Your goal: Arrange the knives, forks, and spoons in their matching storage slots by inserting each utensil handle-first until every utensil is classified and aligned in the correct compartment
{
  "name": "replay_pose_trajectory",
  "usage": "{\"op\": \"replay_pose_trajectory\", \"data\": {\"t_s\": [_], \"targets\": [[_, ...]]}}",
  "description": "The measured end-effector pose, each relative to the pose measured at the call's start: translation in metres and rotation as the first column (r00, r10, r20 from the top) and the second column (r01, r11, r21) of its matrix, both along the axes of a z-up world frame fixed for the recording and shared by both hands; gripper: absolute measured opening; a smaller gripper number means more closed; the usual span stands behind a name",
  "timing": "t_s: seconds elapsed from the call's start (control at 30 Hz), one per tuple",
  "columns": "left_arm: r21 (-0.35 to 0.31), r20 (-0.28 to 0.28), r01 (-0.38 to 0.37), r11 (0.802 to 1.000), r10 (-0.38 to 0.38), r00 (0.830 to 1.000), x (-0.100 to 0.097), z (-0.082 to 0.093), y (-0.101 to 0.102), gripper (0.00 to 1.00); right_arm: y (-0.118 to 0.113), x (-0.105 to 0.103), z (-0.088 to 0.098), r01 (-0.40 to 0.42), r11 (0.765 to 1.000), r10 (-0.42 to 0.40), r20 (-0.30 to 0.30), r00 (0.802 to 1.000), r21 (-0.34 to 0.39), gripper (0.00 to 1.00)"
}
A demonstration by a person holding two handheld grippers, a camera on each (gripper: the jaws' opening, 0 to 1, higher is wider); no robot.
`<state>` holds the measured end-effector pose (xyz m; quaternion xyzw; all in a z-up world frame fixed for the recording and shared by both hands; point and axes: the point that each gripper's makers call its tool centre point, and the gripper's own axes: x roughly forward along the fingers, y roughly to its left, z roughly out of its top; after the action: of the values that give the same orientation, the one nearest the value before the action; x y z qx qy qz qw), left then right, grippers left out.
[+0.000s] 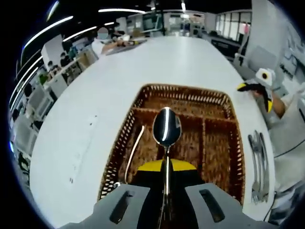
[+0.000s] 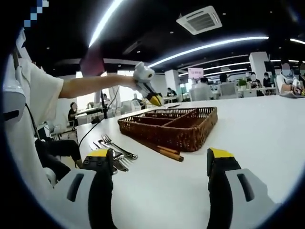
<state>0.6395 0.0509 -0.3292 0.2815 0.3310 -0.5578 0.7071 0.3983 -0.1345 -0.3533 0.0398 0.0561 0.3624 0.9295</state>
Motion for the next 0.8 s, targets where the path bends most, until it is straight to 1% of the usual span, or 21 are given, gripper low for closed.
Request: {"op": "replay_pose_trajectory", "data": {"t_s": [0.07, 0.17, 0.2, 0.27, 0.33, 0.43, 0.5, 0.7, 0.73, 0.77, 0.8], "targets": [[0.006, 0.006, 0.0, 1.0, 0.0, 1.0, 0.007, -0.003, -0.001, 0.03, -0.002, 0.002, -0.002, 0.004, 1.0, -0.004, -0.001, 1.0, -0.008, 0.84], [0.004, -0.006, 0.0, 1.0, 0.0, 1.0, 0.014, -0.006, -0.005, 0.03, -0.006, 0.007, -0.005, 0.006, 1.0, -0.006, -0.01, 1.0, -0.007, 0.84], [0.011, -0.016, -0.001, 1.0, 0.001, 1.0, 0.015, -0.008, -0.005, 0.03, -0.008, 0.008, -0.004, 0.01, 1.0, -0.01, -0.009, 1.0, -0.012, 0.84], [0.027, -0.002, 0.014, 1.0, -0.014, 1.0, 0.017, -0.011, -0.006, 0.03, -0.009, 0.009, -0.002, 0.01, 1.0, -0.01, -0.004, 1.0, -0.013, 0.84], [0.032, -0.013, 0.023, 0.999, -0.023, 1.0, 0.015, -0.015, -0.009, 0.03, -0.01, 0.01, 0.0, 0.012, 1.0, -0.012, 0.002, 1.0, -0.015, 0.84], [0.032, -0.013, 0.026, 0.999, -0.026, 1.0, 0.02, -0.019, -0.011, 0.03, -0.008, 0.01, 0.003, 0.009, 1.0, -0.009, 0.011, 1.0, -0.025, 0.84], [0.024, -0.012, 0.029, 0.999, -0.029, 1.0, 0.022, -0.019, -0.012, 0.03, -0.007, 0.009, 0.003, 0.01, 0.999, -0.01, 0.015, 1.0, -0.045, 0.84], [0.02, -0.015, 0.025, 0.999, -0.024, 1.0, 0.026, -0.02, -0.013, 0.03, -0.006, 0.008, 0.003, 0.008, 0.999, -0.007, 0.017, 1.0, -0.052, 0.84], [0.024, -0.002, 0.025, 0.999, -0.024, 1.0, 0.034, -0.023, -0.012, 0.03, -0.006, 0.009, 0.008, 0.011, 0.999, -0.01, 0.026, 1.0, -0.042, 0.84], [0.018, 0.0, 0.022, 1.0, -0.022, 1.0, 0.037, -0.023, -0.011, 0.03, -0.007, 0.009, 0.009, 0.013, 0.999, -0.012, 0.027, 1.0, -0.041, 0.84], [0.016, -0.01, 0.016, 1.0, -0.016, 1.0, 0.036, -0.026, -0.011, 0.03, -0.007, 0.009, 0.011, 0.016, 0.999, -0.015, 0.03, 0.999, -0.035, 0.84]]}}
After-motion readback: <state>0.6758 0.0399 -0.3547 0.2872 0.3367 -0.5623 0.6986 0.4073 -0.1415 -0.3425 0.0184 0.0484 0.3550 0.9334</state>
